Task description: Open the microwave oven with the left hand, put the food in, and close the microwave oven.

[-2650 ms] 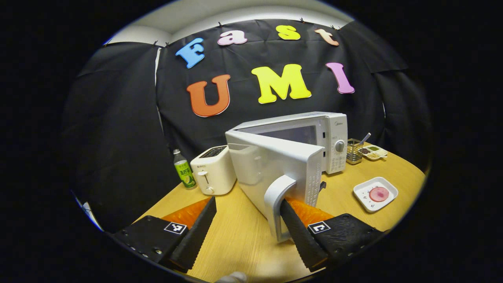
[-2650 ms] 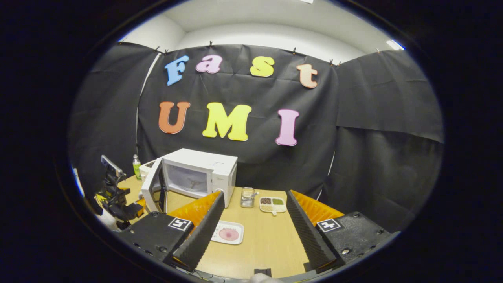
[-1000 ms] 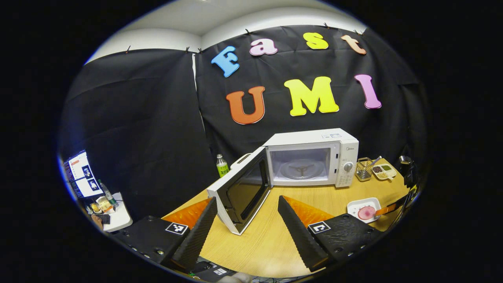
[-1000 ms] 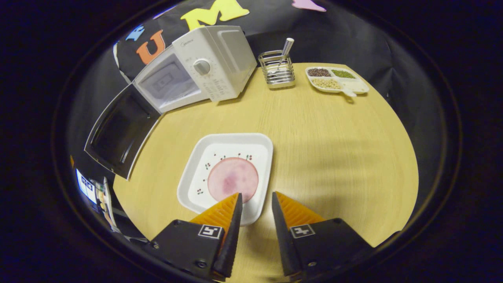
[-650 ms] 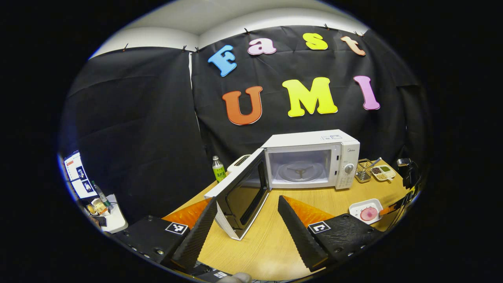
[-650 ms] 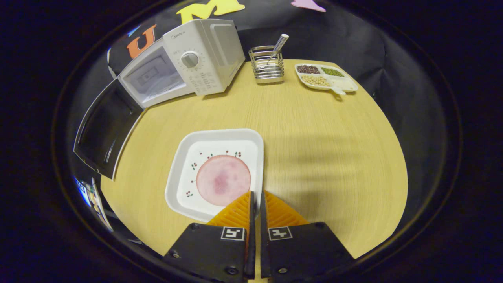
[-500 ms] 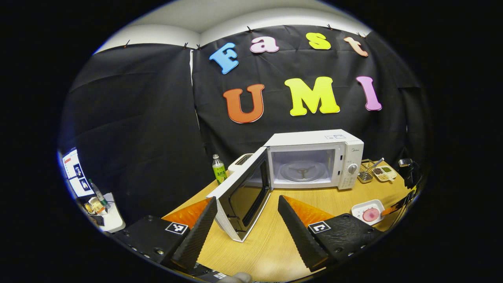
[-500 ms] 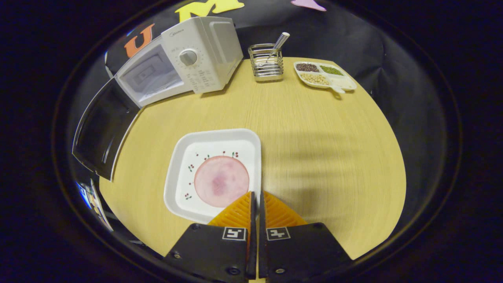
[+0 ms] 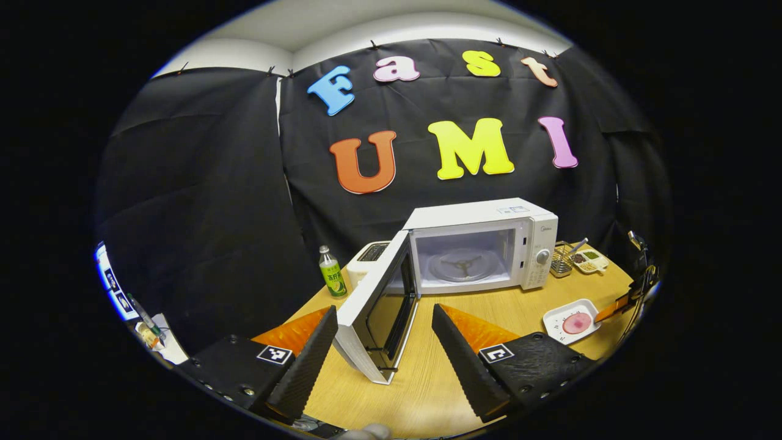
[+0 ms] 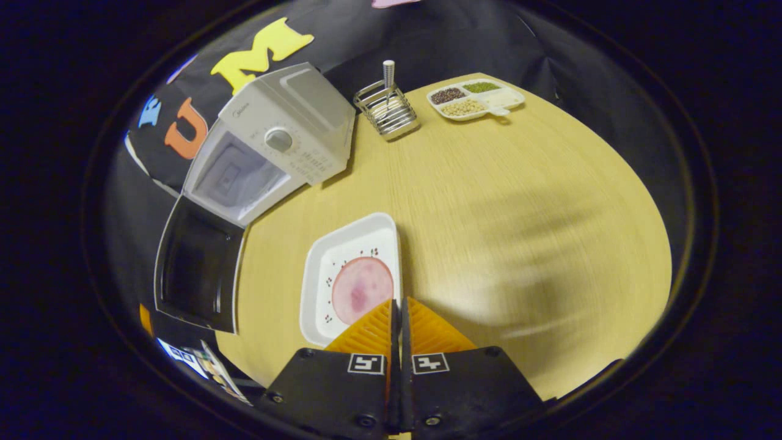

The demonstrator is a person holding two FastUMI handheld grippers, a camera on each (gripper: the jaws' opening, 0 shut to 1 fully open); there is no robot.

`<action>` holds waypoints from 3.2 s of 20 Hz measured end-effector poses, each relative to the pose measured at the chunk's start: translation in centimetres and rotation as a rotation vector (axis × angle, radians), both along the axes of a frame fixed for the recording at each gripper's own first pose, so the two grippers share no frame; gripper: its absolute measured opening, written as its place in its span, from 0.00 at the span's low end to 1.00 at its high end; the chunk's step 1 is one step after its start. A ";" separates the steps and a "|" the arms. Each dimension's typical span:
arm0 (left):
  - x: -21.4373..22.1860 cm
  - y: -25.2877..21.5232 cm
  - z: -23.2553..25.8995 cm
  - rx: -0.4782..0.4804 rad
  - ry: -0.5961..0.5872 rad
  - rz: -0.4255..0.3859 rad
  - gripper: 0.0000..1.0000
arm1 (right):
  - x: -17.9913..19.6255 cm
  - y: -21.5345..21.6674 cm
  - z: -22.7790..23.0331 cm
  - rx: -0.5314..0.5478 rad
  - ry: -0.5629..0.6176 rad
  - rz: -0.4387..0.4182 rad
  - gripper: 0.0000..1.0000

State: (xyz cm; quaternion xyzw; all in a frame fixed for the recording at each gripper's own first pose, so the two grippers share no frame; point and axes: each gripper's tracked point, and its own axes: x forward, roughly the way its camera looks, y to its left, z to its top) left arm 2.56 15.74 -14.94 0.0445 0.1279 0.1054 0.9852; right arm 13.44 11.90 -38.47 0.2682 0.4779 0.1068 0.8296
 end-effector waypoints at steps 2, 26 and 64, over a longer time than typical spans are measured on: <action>0.6 -0.6 0.2 -0.003 0.000 -0.030 0.95 | 0.7 1.0 1.2 0.049 -0.012 -0.048 0.04; 5.3 -4.1 0.8 -0.031 -0.036 -0.163 0.95 | 19.4 26.2 9.7 0.369 -0.236 -0.590 0.04; 6.6 -1.0 3.8 -0.032 -0.107 -0.131 0.95 | 7.3 5.6 23.5 -0.289 -0.635 -0.140 0.97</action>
